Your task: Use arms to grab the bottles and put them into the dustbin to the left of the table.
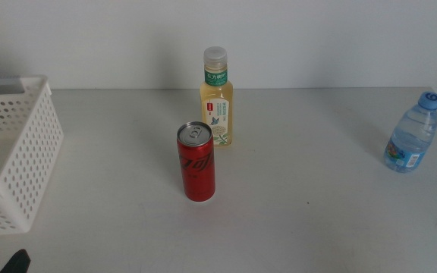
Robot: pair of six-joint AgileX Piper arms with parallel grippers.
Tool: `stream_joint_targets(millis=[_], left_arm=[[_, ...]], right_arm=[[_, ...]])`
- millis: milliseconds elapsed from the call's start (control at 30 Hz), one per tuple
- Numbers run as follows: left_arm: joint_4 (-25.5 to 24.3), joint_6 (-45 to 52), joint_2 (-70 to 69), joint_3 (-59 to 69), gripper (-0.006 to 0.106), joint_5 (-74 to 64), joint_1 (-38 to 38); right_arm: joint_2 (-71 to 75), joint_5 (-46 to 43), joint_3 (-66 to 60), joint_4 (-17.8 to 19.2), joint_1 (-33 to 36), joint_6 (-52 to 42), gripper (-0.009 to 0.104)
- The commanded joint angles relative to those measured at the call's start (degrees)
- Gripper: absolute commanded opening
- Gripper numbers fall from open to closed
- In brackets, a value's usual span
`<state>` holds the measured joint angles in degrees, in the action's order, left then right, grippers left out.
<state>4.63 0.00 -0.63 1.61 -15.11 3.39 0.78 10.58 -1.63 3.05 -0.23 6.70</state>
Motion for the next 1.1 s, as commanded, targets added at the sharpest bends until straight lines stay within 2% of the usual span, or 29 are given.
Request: stream_joint_targets(millis=[0,233,500,833,1067], left_arm=[[1.09,0.60,0.57,-1.09,0.093,5.48,0.79],[-1.66,1.80,17.49,-6.28,0.093,15.51,10.23],[-2.99,2.57,37.82,-6.28,0.093,38.49,20.43],[-3.55,3.05,55.29,-6.28,0.093,58.86,21.54],[-3.97,2.87,59.54,-6.28,0.093,63.36,21.54]], right_arm=[[1.21,-3.99,0.54,0.97,-0.25,-0.51,0.092],[1.21,-3.99,0.54,0.97,-0.25,-0.51,0.092],[1.21,-3.99,0.54,0.97,-0.25,-0.51,0.092],[1.21,-3.99,0.54,0.97,-0.25,-0.51,0.092],[1.21,-3.99,0.54,0.97,-0.25,-0.51,0.092]])
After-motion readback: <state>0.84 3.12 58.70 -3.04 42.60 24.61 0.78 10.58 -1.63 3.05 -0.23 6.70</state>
